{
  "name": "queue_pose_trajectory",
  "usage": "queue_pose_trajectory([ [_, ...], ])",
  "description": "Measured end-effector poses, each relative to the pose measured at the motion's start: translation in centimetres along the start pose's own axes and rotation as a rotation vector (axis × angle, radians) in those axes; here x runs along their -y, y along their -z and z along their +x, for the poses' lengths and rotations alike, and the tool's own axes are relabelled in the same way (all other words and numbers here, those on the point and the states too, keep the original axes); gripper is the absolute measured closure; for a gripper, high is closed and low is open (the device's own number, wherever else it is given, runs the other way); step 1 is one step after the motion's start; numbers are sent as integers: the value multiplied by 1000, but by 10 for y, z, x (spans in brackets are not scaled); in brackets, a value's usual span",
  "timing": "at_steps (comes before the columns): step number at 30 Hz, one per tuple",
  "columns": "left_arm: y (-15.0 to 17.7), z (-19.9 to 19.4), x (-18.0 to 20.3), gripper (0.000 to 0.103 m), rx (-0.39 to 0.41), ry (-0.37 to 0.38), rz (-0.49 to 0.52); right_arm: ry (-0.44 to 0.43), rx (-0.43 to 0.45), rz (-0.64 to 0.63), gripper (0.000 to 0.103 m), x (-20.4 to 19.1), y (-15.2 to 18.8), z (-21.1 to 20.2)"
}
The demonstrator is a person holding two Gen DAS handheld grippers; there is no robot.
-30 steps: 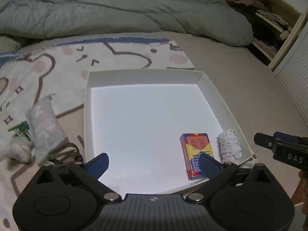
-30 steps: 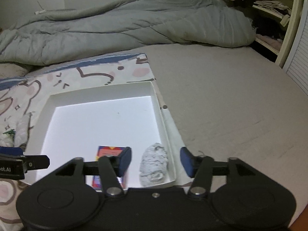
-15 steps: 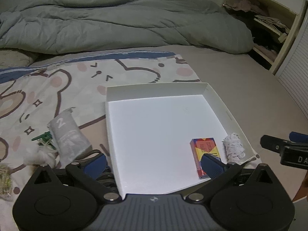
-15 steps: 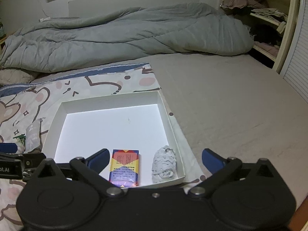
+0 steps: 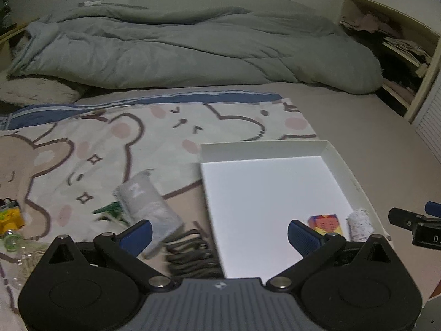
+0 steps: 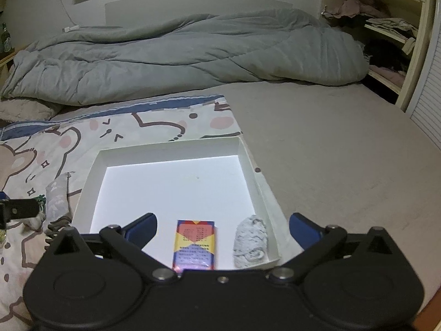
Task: Organize objects
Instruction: 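Withdraw both grippers from the tray toward the remaining items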
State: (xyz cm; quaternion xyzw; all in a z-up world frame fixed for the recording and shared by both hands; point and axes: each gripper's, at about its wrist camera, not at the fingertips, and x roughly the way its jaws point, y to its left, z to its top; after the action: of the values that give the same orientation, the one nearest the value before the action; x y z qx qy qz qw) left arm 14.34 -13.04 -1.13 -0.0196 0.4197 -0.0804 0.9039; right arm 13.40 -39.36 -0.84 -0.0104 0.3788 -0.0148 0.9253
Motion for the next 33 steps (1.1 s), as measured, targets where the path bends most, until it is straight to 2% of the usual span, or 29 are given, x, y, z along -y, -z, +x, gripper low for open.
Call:
queue_pose_trajectory([
  [9,-2,-9,-55,0,20,-85,-49,-55,14,-19,0,-38,-14,8],
  [20,-1,-17,-111,0,41,-135,-93,-145,23,-89,0,-108,-30,22],
  [26,2,-26,-140,0,63,-197,-69,-195,23,-117,0,-146,-34,28],
  [33,8,-39,-185,0,68,-228,-132,-243,27,-133,0,-182,-37,36],
])
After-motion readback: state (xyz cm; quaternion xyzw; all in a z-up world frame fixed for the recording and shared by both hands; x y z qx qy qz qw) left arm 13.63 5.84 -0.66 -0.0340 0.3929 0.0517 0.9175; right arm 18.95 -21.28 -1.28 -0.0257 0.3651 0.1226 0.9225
